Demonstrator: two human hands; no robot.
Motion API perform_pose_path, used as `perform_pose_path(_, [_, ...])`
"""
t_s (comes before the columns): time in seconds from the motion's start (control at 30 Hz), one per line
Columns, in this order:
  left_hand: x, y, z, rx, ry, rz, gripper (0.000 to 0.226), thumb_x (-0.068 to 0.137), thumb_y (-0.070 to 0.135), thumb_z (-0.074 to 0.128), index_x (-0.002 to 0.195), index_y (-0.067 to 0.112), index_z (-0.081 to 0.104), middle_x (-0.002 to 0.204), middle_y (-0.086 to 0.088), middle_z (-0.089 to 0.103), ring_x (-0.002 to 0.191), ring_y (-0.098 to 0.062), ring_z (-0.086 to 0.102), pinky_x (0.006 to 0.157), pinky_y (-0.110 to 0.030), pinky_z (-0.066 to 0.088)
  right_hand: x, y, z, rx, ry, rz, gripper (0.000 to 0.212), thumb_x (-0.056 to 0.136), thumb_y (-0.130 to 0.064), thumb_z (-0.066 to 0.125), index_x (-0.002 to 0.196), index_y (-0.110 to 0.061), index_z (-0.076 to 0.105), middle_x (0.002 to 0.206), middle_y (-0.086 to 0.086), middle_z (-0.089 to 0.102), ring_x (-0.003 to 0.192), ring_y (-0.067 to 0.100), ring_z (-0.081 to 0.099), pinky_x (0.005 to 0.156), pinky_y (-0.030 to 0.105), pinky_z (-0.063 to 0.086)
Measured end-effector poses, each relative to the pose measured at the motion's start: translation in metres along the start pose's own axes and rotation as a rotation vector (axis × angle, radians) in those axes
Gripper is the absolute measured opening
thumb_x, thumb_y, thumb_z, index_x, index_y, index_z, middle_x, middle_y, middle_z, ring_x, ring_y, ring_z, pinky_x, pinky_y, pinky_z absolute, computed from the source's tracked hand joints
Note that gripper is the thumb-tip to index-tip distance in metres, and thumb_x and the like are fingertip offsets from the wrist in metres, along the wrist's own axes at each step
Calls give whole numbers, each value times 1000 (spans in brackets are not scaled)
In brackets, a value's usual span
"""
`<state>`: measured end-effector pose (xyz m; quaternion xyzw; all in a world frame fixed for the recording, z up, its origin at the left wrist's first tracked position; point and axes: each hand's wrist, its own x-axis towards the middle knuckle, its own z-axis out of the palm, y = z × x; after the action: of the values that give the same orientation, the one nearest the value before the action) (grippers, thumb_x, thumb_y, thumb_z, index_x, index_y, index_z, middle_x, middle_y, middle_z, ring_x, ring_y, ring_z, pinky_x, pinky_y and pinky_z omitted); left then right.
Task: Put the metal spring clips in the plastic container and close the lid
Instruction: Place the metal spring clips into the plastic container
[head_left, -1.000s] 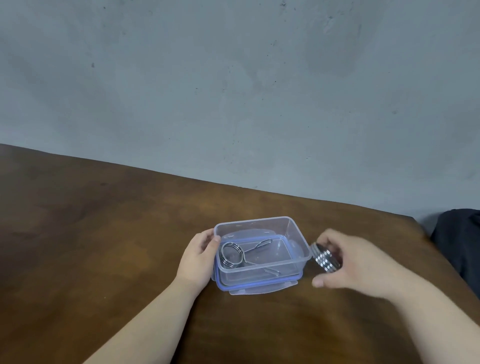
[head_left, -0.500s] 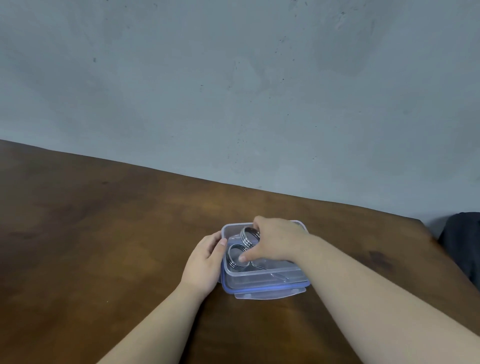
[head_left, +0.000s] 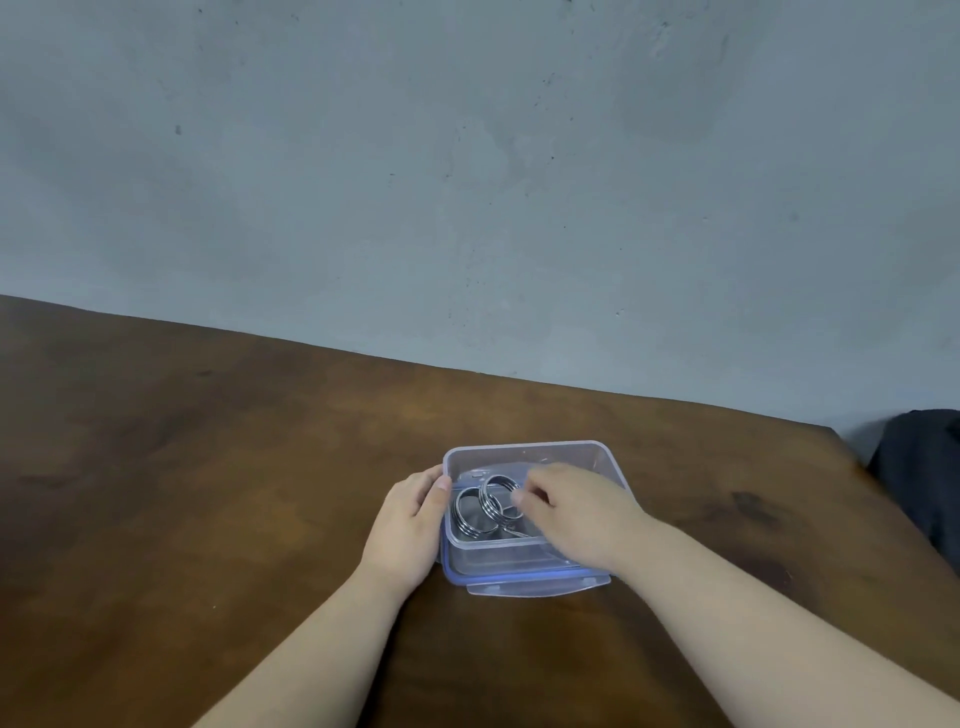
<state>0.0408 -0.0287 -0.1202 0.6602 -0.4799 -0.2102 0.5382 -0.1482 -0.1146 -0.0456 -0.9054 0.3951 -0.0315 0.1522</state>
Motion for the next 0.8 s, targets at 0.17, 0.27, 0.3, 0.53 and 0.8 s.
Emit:
perform_pose_path(0.17, [-5,-3,-5,-95,-68,-60,47,107,33,32,103,55,73,109,21,76,110,1,64,98,-22,46,-38,-1,8,-176,-47,-121,27,97,-49,52,87,-24,55,91,-5,58,87,20,55,70,36,39])
perform_pose_path(0.27, [-6,-8,-7,-111,-25,-162,46,89,30,34,109,40,74,130,7,67,135,-12,49,113,-33,34,-40,3,13,-234,-58,-135,12,101,-19,47,101,-17,59,104,5,60,96,28,57,66,35,34])
perform_pose_path(0.3, [-7,-8,-7,-71,-35,-176,49,83,22,36,115,32,73,136,2,62,142,-14,39,114,-30,27,-41,4,11,-232,-55,-131,12,100,-15,48,101,-17,59,100,4,57,91,27,54,63,35,33])
perform_pose_path(0.53, [-27,-10,-4,488,-396,112,79,69,52,61,145,39,47,159,16,25,153,-15,-4,123,-39,3,-53,17,-15,-187,15,-97,20,97,-6,51,92,-25,52,92,-4,47,81,21,47,60,33,34])
perform_pose_path(0.8, [-44,2,4,849,-371,756,25,96,41,52,104,34,75,99,21,75,95,-4,69,117,-35,20,-55,36,-37,-176,38,-15,18,99,-11,50,83,-20,47,89,-1,49,77,23,48,56,31,34])
